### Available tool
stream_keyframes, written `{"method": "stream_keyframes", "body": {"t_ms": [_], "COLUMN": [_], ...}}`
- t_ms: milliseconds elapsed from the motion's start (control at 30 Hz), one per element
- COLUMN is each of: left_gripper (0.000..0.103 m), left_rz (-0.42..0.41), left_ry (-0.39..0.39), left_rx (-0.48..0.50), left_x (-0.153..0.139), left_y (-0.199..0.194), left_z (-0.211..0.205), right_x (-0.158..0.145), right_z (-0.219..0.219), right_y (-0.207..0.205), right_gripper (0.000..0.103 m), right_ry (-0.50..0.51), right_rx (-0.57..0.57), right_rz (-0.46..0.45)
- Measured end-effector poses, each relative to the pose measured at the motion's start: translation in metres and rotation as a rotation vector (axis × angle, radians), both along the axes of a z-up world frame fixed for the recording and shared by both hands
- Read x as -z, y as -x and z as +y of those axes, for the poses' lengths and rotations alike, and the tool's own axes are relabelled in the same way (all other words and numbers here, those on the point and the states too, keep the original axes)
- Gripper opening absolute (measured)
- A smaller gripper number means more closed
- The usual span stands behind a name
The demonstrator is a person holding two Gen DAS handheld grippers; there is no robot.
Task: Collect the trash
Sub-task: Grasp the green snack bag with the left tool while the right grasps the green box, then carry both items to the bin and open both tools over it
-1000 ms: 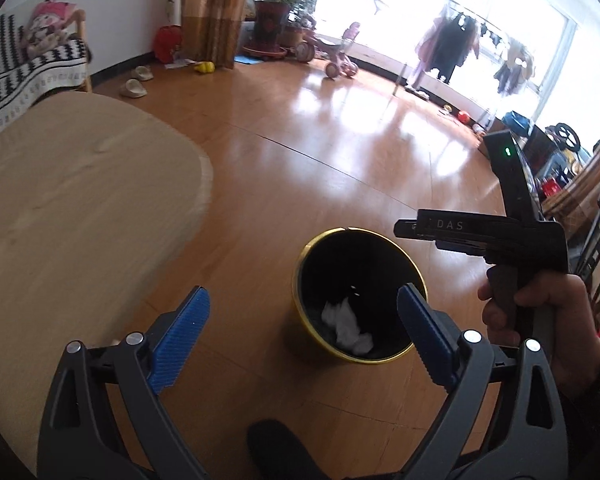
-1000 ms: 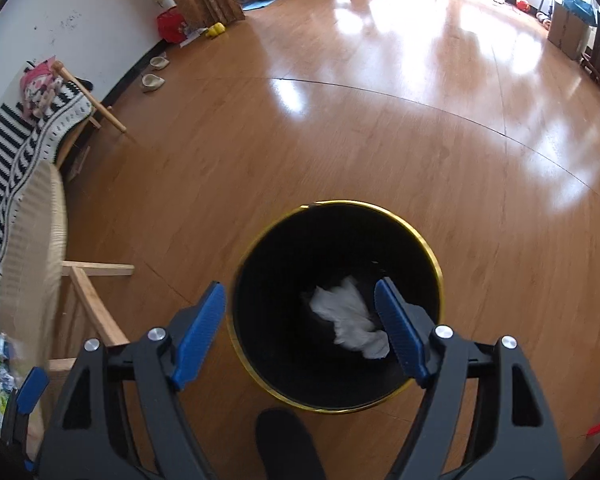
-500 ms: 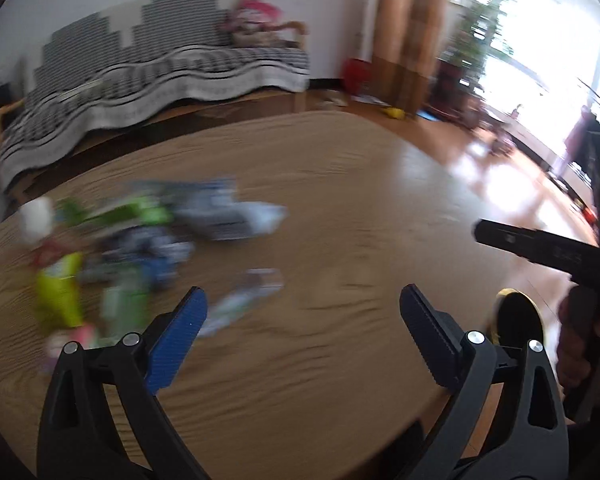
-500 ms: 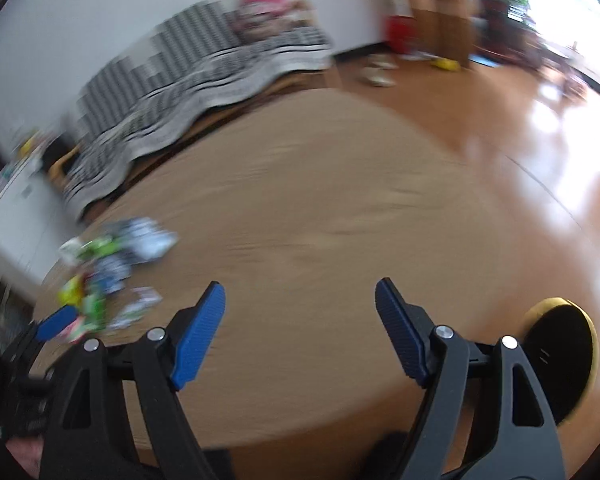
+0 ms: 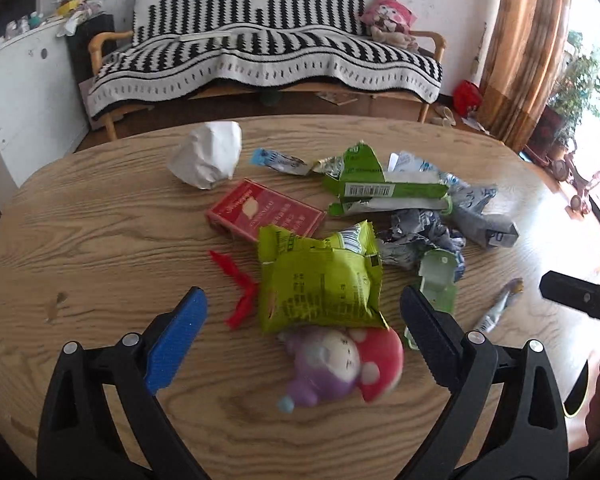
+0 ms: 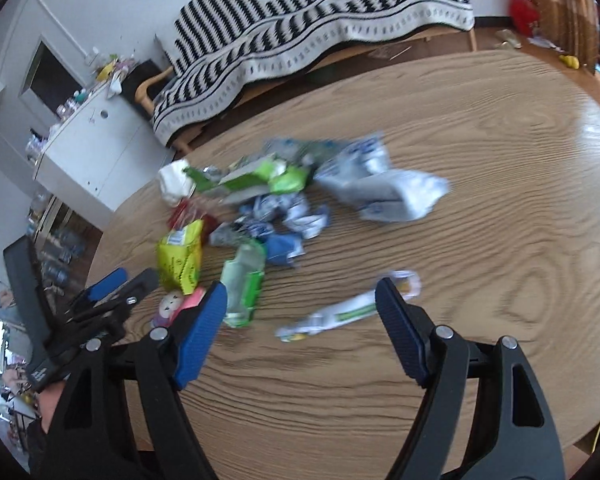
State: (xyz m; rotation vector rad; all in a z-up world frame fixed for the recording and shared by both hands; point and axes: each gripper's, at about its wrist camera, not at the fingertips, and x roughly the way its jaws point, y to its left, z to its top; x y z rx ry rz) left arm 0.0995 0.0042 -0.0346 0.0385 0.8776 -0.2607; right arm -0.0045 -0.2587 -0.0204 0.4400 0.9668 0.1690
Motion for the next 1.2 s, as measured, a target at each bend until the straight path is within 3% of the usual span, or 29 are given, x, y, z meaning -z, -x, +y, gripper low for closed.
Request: {"method": "stream_keyframes", "body": {"t_ms": [267, 300, 333, 367, 433, 533, 900, 1100, 1200], "left_gripper": [0.094, 0.087, 0.074, 0.074, 0.06, 0.052, 0.05, 0.05, 0.05], "left_rz": [0.008, 0.016, 0.024, 0.034, 0.03, 0.009, -0.039, -0.049, -0.045], "left_ry": [-0.04, -0.033, -0.014, 0.001, 0.026, 0.036, 0.097, 0.085, 0.071], "left_rx": [0.019, 0.02, 0.025, 0.029, 0.026, 0.008, -0.086, -0.084, -0.067], "left_x": [0.022, 0.024, 0.025, 0.026, 0.023, 0.013, -0.022, -0.026, -0.024], "left_y": [-0.012, -0.014, -0.016, -0.017, -0.016, -0.014, -0.001, 0.003, 0.005], "left_z": [-0.014, -0.014, -0.013, -0.011, -0.007, 0.0, 0.032, 0.027, 0.02], "right_x": [0.013, 0.014, 0.015, 0.016, 0.017, 0.02, 0.028, 0.043, 0.046], "right_z": [0.024, 0.024, 0.025, 0.03, 0.031, 0.032, 0.053, 0.067, 0.071], "right_y": [-0.026, -0.026, -0.025, -0.029, -0.03, -0.03, -0.047, -0.06, -0.061], "right_gripper": [0.073, 0.072, 0.071, 0.071, 0.069, 0.066, 0.055, 0.035, 0.014], "right_ry": [0.01, 0.014, 0.019, 0.024, 0.032, 0.033, 0.007, 0.033, 0.035], "right_rx": [-0.01, -0.015, -0.019, -0.02, -0.023, -0.024, -0.037, -0.044, -0.053], "right_rz": [0.032, 0.037, 0.038, 0.038, 0.038, 0.044, 0.065, 0.103, 0.106]}}
